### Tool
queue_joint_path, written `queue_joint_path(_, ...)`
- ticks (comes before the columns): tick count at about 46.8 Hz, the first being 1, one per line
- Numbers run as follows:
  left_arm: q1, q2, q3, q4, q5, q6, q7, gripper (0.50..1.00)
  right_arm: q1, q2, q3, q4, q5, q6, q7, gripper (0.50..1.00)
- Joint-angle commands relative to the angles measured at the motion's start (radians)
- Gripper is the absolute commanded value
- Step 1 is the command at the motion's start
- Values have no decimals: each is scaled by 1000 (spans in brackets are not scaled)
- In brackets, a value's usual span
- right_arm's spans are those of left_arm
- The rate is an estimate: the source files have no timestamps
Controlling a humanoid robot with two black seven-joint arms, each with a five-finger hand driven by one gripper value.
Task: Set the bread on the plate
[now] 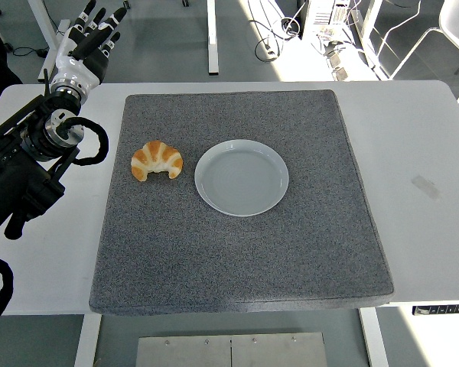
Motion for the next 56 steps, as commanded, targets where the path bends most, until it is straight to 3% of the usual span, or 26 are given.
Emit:
queue_joint_path(1, -1, 0, 1, 0, 3, -1, 0, 981, 0, 0, 0, 0, 0, 0, 1, 1000)
queue_joint_path(56, -24, 77, -1, 14, 11, 7, -6, 972, 0, 0, 0, 0, 0, 0, 1, 1000)
